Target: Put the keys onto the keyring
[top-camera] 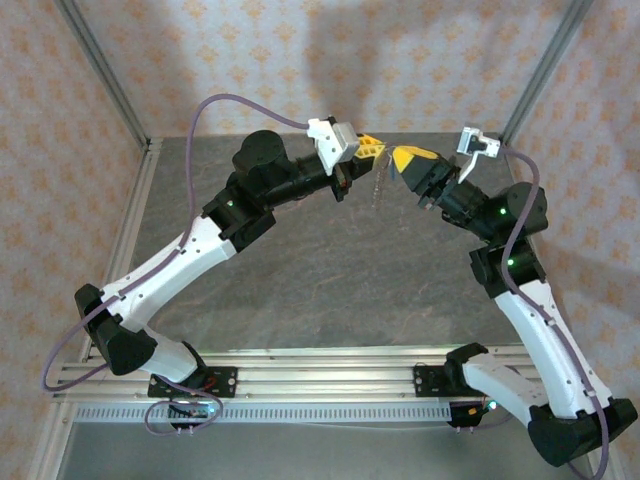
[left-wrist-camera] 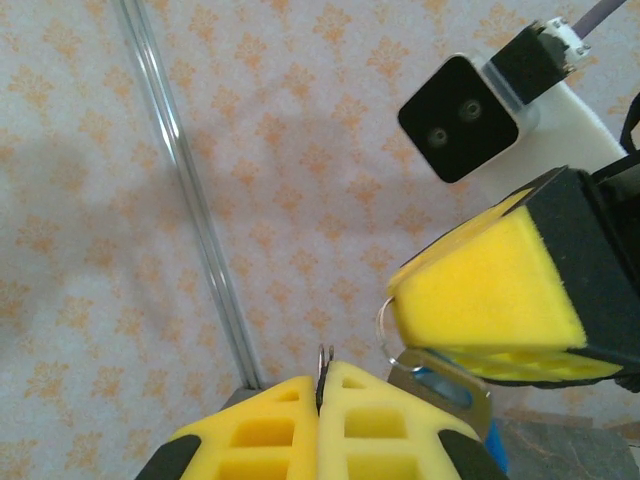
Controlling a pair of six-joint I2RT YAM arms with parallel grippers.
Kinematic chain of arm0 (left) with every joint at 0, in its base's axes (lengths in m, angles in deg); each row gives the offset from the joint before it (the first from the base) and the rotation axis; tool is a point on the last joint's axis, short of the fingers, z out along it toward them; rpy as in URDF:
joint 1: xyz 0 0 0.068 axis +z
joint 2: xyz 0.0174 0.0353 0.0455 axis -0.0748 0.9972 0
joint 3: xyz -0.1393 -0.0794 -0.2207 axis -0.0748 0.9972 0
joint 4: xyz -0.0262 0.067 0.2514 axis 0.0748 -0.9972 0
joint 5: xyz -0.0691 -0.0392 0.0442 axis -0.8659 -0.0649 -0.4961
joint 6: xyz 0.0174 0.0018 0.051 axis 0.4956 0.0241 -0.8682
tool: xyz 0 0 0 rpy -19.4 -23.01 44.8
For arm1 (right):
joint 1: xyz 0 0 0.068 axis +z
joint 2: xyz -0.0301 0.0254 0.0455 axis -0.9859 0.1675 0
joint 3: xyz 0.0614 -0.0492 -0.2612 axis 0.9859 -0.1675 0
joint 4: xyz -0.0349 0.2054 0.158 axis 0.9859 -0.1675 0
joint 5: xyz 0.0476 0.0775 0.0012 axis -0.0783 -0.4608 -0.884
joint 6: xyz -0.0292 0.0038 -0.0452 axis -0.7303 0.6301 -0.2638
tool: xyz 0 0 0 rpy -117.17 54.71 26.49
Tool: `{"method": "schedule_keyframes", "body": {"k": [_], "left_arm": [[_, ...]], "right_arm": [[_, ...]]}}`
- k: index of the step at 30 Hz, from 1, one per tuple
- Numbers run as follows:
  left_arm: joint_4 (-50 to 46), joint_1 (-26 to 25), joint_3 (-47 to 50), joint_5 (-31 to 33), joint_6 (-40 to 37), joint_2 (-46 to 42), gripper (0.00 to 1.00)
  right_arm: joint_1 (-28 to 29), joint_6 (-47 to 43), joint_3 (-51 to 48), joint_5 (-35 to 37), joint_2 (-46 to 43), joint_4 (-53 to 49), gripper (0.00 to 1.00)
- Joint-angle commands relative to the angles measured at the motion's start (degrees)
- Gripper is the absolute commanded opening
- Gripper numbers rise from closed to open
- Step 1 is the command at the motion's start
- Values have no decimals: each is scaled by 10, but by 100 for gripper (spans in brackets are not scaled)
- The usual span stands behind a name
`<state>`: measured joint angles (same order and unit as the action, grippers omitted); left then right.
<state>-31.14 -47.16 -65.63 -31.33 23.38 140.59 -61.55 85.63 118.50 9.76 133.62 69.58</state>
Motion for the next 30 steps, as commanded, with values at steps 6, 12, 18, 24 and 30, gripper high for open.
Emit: {"method": "schedule_keyframes", "body": {"k": [6, 12, 18, 24, 30], "left_arm": [[34, 1, -6, 6, 8, -17, 0], [34, 1, -7, 4, 8, -15, 0], [33, 1, -8, 4, 8, -13, 0], [32, 1, -10, 4, 10, -11, 0], [35, 1, -11, 2, 13, -11, 0]], "right_arm": [[0, -9, 12, -4, 0, 17, 0], [0, 3, 24, -21, 14, 36, 0], [0, 4, 29, -22, 15, 41, 0], [0, -9, 28, -14, 3, 26, 0], [0, -9, 28, -9, 3, 27, 0]]}}
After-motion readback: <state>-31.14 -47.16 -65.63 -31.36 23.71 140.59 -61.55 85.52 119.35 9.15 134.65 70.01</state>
